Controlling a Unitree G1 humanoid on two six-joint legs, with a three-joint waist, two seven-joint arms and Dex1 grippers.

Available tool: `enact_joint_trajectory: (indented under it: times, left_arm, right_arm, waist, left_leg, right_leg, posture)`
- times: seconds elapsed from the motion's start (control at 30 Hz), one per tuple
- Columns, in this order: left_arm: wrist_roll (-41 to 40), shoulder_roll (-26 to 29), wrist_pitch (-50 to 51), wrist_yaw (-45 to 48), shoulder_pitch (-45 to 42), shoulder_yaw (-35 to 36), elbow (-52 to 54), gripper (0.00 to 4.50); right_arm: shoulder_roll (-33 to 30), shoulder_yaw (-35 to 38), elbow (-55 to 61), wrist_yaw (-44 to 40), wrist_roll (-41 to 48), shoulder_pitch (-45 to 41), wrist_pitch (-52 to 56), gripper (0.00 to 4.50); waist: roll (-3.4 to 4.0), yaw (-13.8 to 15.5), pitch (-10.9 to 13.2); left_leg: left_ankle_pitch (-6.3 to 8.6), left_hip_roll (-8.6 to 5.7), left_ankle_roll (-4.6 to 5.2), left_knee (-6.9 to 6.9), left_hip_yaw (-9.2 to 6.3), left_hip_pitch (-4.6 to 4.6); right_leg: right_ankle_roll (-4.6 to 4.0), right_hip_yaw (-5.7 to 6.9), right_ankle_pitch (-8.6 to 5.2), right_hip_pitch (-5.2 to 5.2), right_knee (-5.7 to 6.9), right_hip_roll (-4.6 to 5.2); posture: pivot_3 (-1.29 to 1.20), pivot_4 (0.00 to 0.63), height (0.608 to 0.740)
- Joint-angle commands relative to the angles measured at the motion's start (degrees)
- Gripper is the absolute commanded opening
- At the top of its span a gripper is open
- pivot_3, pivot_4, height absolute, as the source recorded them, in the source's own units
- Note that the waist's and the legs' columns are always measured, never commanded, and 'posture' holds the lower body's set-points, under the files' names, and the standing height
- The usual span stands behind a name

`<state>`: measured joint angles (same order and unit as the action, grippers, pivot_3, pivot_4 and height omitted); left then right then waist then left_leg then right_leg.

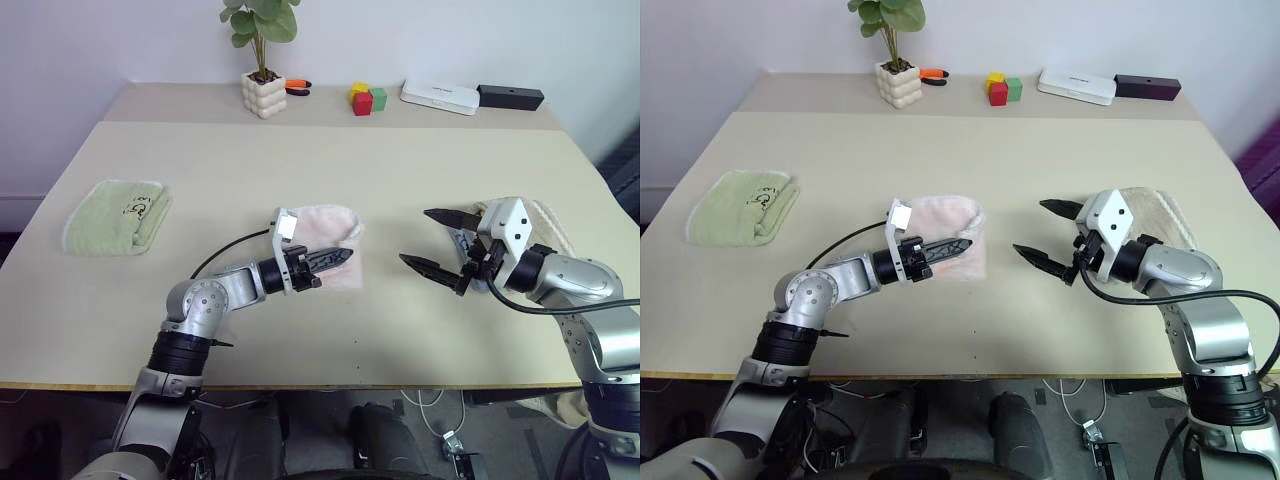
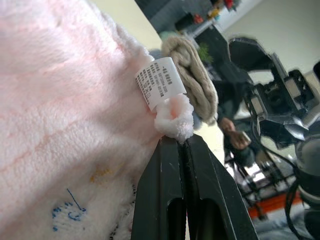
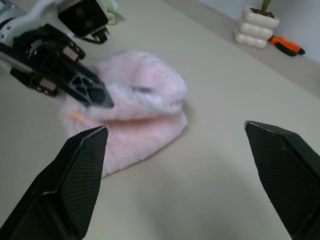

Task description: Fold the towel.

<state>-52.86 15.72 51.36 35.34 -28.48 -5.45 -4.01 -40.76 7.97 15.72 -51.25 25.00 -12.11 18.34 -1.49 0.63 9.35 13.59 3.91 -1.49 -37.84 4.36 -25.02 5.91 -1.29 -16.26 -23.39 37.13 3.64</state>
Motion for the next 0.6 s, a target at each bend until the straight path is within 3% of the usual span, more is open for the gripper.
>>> enact_joint_trajectory:
  times: [0.03,0.07,0.17,0.4,0.6]
  left_arm:
    - [2.8,1.1,0.5,4.8,0.0,-3.2,3.4,0.05]
    - [2.4,0.9,1.4,4.8,0.2,-2.7,3.2,0.05]
    - [3.8,0.9,1.0,5.4,0.7,-2.2,3.5,0.89]
    - [3.7,0.8,1.4,6.0,1.5,0.3,4.8,4.41]
    - [-10.0,0.0,5.9,10.5,3.1,8.5,12.3,4.47]
  right_arm:
    - [-0.4,1.6,2.0,1.0,-0.2,-0.4,-1.2,4.5]
    - [-0.4,1.6,1.9,1.1,-0.3,-0.6,-1.2,4.5]
    - [-0.4,1.1,1.6,1.4,-0.5,-1.1,-1.4,4.5]
    - [0.5,0.1,-0.1,1.7,-1.3,-3.2,-1.8,4.5]
    - [8.3,2.3,-5.4,10.7,0.4,-10.7,0.1,4.5]
  waist:
    - [0.0,0.0,0.0]
    - [0.01,0.0,0.0]
    - [0.01,0.0,0.0]
    - [0.01,0.0,0.0]
    - [0.04,-0.4,0.0]
  left_leg:
    - [0.0,0.0,0.0,0.0,0.0,0.0]
    - [0.0,0.0,0.0,0.0,-0.01,0.0]
    - [0.01,0.0,0.01,0.0,0.0,0.0]
    - [0.01,0.0,0.01,0.0,-0.01,0.0]
    - [0.01,0.03,0.01,0.02,-0.02,0.0]
  right_leg:
    - [0.0,0.0,0.0,0.0,0.0,0.0]
    - [0.0,0.01,0.0,0.0,0.0,0.0]
    - [0.0,0.0,0.0,0.0,0.0,0.0]
    - [0.0,0.0,0.0,-0.01,0.0,0.0]
    - [0.01,0.01,0.0,-0.03,0.04,0.0]
  posture:
    - [0.0,0.15,0.735]
    - [0.0,0.15,0.735]
    - [0.0,0.15,0.735]
    - [0.0,0.15,0.735]
    - [0.0,0.15,0.735]
